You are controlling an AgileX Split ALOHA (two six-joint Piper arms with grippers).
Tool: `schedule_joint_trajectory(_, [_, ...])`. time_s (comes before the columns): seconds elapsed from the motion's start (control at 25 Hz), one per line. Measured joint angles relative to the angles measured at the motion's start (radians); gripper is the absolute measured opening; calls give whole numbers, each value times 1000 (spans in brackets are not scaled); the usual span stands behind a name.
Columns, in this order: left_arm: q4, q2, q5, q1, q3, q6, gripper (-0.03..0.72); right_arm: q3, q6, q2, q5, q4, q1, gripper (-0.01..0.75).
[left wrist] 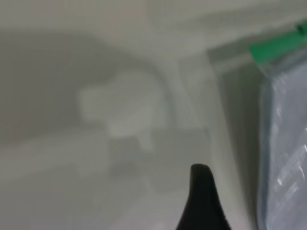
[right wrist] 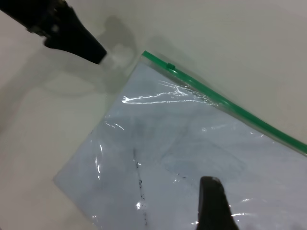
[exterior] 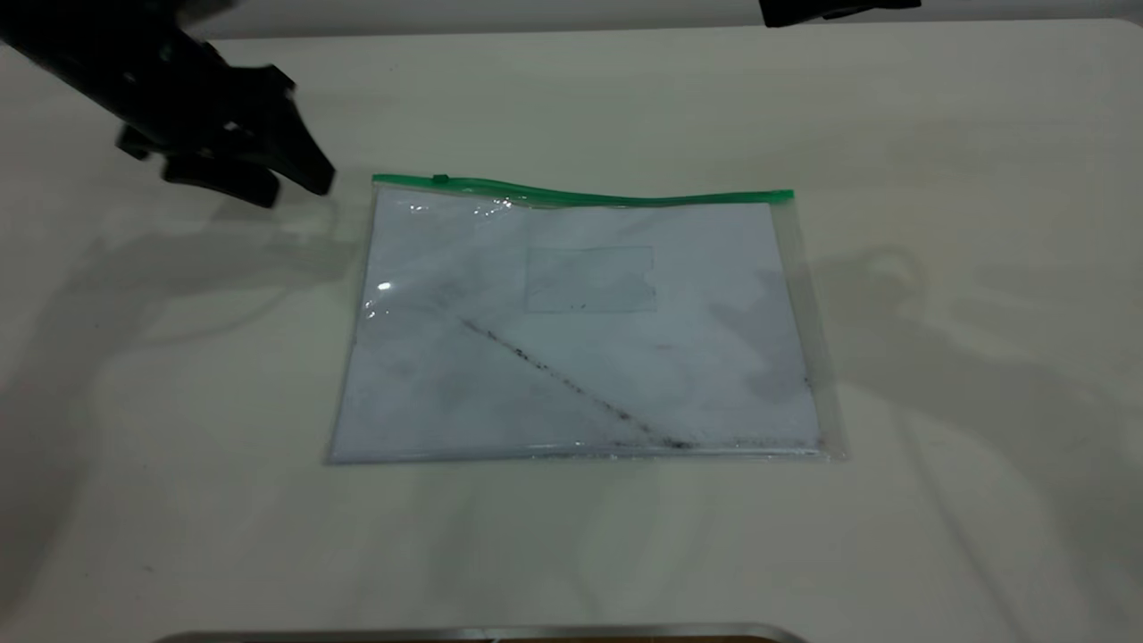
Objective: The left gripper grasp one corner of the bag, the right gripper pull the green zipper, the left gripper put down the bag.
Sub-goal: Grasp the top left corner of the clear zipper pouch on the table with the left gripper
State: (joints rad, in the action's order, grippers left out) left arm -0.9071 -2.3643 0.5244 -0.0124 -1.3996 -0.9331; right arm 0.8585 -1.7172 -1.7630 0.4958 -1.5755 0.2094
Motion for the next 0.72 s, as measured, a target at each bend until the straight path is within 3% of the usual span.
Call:
schedule_joint_trajectory(0.2, [-63,-119,38,-27,-116,-57,593,5,0,-14,0,-7,0,506])
schedule_joint_trajectory(0.56, [-150,-210,45,-97,-190,-120,585,5,-4,-16,-1,-11,0,506])
schedule_joint_trajectory(0.64, [-154,-212,45,-104,-192,-134,549,5,-4,-16,-1,-12,0,506])
schedule_joint_trajectory(0.72, [-153,-213,44,-110,-192,-141,466,5,-4,-16,-1,-14,0,506])
